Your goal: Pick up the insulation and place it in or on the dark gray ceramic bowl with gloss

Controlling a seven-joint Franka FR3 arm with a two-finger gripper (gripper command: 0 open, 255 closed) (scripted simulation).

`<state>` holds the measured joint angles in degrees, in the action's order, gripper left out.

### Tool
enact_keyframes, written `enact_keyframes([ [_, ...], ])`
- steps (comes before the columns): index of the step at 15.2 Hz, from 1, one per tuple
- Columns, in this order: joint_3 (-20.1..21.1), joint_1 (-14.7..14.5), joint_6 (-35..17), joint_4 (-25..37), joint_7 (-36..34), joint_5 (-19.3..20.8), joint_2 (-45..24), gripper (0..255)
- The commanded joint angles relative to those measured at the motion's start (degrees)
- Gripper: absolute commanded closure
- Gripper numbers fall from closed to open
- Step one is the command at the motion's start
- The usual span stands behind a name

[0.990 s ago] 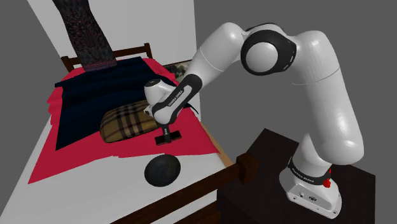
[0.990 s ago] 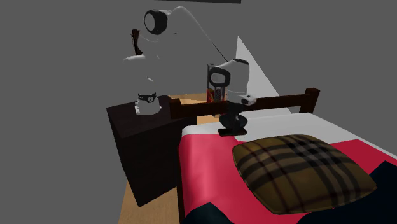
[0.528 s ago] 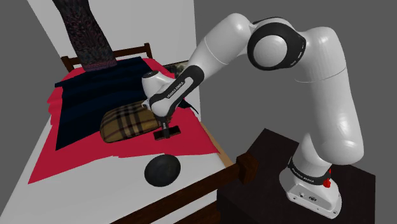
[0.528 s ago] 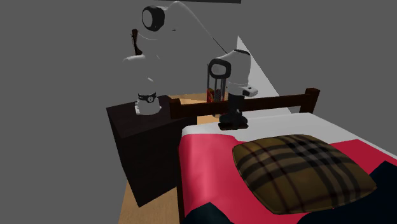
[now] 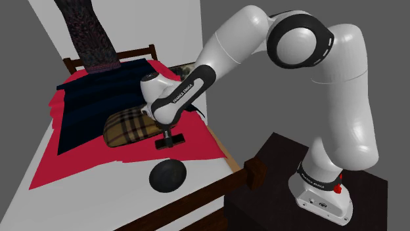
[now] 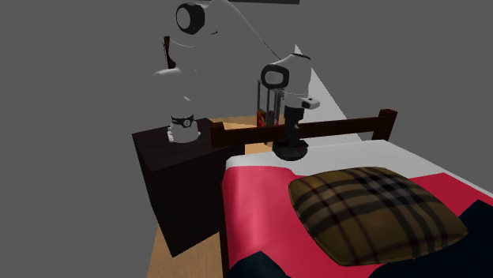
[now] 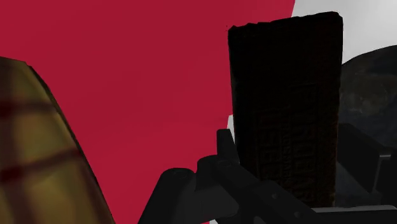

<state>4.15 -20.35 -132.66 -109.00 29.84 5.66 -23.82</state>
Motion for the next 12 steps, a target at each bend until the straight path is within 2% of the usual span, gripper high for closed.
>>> enact_keyframes([
  [1,0.6,-1.7,-0.3,-1.7,-2.6,0.2,1.3,255],
  [8,3.1,-7.8,-0.6,-5.3,-11.7,1.1,4.1,255],
  [12,3.1,-8.3,-2.5,-5.8,-12.6,1.5,2.7,255],
])
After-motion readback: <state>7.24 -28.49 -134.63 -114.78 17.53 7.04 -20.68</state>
